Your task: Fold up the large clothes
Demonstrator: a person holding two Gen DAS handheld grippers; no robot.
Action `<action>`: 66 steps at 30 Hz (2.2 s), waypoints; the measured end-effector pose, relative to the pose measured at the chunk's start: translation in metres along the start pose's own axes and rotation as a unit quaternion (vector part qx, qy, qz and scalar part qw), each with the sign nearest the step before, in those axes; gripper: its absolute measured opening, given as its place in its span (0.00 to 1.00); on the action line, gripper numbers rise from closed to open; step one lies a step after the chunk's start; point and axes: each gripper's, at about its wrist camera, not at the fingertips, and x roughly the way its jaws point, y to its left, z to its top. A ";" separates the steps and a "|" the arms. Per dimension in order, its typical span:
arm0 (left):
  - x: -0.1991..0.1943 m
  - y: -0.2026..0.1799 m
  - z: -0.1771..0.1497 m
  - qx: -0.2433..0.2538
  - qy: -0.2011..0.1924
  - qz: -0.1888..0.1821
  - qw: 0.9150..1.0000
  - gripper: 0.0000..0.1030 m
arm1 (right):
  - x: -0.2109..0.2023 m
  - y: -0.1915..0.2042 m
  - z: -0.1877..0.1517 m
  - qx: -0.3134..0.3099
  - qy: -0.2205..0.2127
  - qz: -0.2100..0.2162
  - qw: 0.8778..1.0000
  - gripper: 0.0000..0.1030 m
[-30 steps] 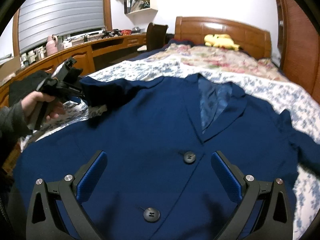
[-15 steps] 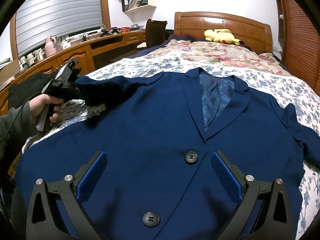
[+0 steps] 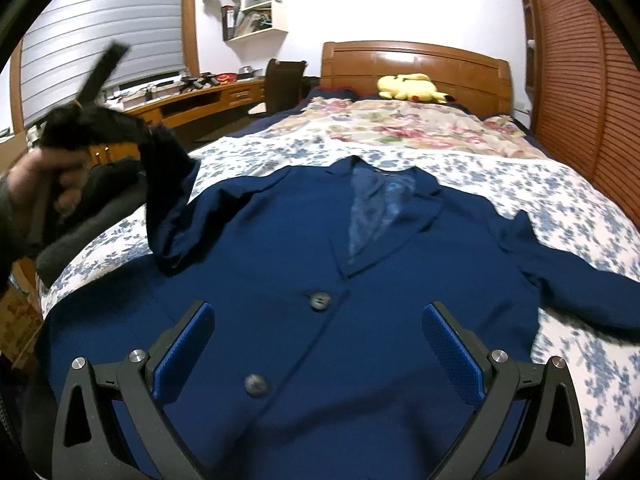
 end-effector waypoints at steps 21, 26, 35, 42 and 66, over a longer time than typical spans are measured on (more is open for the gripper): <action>-0.056 -0.156 -0.084 0.146 0.012 -0.101 0.984 0.12 | -0.049 -0.017 -0.010 0.037 -0.007 -0.063 0.997 1.00; -0.069 -0.134 -0.110 0.110 0.014 -0.120 0.987 0.31 | -0.049 -0.013 -0.010 0.037 -0.005 -0.058 0.998 1.00; -0.082 -0.080 -0.156 0.091 0.012 -0.052 0.994 0.48 | -0.023 0.008 0.000 0.010 0.006 -0.025 1.000 1.00; -0.096 -0.035 -0.176 0.051 0.009 -0.030 0.998 0.64 | 0.016 0.036 0.009 -0.022 0.022 0.011 0.999 1.00; -0.117 -0.010 -0.189 0.058 -0.041 0.031 0.997 0.64 | 0.089 0.039 0.020 -0.075 0.089 0.037 0.993 0.05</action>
